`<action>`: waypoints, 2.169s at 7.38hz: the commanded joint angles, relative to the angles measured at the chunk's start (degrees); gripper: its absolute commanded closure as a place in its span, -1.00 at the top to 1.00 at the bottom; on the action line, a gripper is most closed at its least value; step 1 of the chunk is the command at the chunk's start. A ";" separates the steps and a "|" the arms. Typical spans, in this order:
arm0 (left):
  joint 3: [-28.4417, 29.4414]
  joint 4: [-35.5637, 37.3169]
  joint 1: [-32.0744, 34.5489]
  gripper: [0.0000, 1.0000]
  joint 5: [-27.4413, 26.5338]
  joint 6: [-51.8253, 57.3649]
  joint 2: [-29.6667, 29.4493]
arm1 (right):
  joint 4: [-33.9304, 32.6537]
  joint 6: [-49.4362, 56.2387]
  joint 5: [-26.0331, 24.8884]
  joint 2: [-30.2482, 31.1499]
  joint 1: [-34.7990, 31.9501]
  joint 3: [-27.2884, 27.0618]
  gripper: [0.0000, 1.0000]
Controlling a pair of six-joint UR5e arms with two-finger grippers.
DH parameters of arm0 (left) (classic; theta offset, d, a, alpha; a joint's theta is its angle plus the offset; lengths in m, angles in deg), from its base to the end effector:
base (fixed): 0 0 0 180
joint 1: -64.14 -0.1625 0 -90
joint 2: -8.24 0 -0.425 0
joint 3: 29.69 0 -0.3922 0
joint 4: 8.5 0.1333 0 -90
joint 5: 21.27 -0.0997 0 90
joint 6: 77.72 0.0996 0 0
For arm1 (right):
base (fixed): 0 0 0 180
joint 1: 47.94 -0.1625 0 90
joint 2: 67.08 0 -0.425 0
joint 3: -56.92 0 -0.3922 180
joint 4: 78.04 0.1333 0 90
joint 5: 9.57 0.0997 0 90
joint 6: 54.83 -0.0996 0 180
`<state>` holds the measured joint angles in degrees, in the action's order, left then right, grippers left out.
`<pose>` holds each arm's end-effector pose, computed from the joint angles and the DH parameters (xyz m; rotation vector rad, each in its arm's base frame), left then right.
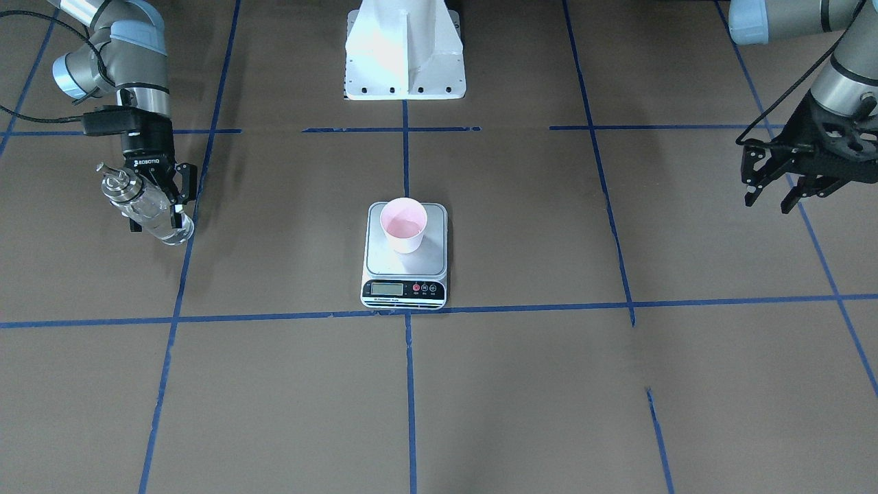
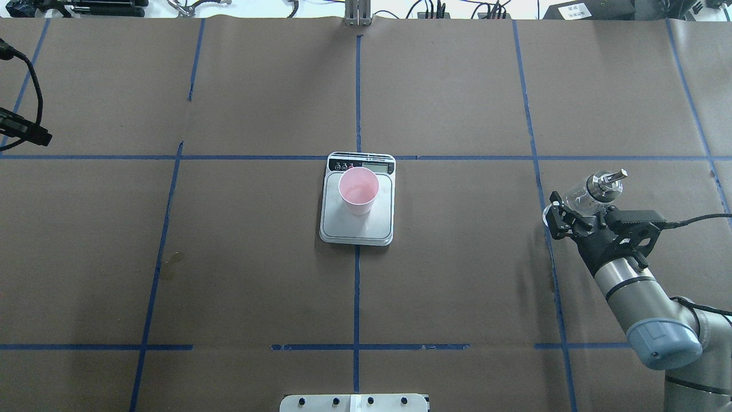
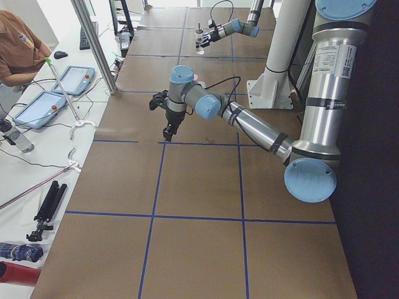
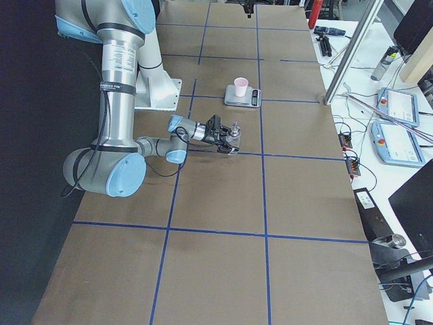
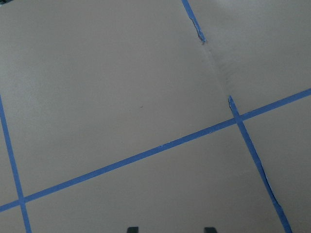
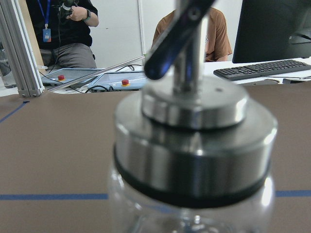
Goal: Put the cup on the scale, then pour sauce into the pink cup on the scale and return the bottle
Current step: 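Lower the bottle with the right gripper back to its spot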
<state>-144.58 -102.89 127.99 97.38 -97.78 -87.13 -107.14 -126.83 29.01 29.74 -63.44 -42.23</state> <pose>0.1481 -0.4957 0.4032 0.3550 0.6792 0.2522 -0.3693 -0.3215 0.5075 1.0617 -0.7495 0.4565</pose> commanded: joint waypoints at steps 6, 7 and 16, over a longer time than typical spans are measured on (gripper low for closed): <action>0.01 0.00 0.04 0.10 -0.01 -0.87 0.00 | -9.48 -1.57 -2.02 -5.06 0.02 1.15 -1.00; -0.08 0.00 0.04 0.10 0.08 -0.87 0.00 | -9.48 -1.57 -2.02 -5.15 0.11 1.06 -1.00; -0.52 0.00 0.04 0.10 -0.01 -0.87 0.00 | -9.30 -1.57 -2.02 -5.15 1.96 1.51 1.00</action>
<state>-145.07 -102.89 128.03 97.41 -98.64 -87.13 -116.52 -128.45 26.87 24.55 -61.52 -40.24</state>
